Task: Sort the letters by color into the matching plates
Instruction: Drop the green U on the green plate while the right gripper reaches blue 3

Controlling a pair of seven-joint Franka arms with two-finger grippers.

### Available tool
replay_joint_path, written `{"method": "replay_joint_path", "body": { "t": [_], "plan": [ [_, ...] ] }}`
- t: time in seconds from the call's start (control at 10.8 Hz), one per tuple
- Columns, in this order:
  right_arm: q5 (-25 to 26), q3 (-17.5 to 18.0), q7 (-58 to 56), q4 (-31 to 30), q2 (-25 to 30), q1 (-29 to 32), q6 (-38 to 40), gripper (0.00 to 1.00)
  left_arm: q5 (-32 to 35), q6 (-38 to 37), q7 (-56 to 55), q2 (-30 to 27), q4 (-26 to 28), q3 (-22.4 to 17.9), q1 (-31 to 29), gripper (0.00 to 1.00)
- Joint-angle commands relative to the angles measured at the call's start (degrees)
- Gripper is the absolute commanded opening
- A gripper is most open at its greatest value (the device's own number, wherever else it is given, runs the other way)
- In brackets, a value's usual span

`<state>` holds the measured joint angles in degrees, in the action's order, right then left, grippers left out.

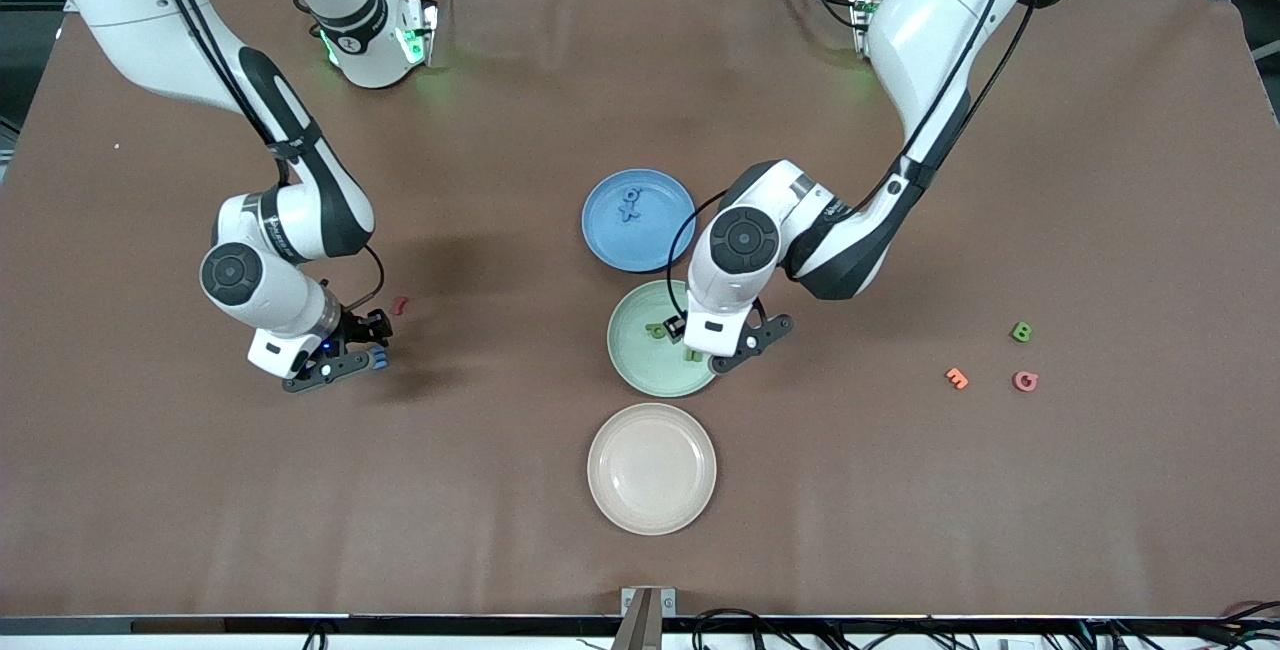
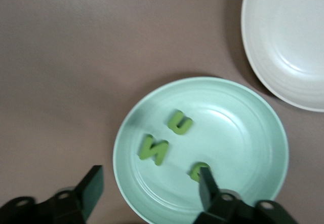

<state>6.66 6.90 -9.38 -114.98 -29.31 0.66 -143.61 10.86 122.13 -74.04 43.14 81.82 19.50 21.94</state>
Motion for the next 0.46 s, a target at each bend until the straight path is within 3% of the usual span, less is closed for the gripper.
{"method": "replay_joint_path", "body": {
  "t": [0.0, 0.19, 0.37],
  "plan": [
    [1.07, 0.65, -0.29, 0.81, -2.41, 0.58, -2.63, 0.64, 4.33, -6.79, 5.27, -0.96, 0.53, -0.6, -3.72, 1.0],
    [1.34, 0.65, -0.29, 1.25, -3.03, 0.49, -2.64, 0.59, 4.52, -12.07, 15.9, -2.27, 0.97, -0.43, -7.16, 1.0],
    [1.34, 0.65, -0.29, 1.6, -3.47, 0.4, -2.73, 0.43, 4.52, -12.18, 17.0, -3.76, 2.89, -0.34, -7.44, 1.0]
  ]
}}
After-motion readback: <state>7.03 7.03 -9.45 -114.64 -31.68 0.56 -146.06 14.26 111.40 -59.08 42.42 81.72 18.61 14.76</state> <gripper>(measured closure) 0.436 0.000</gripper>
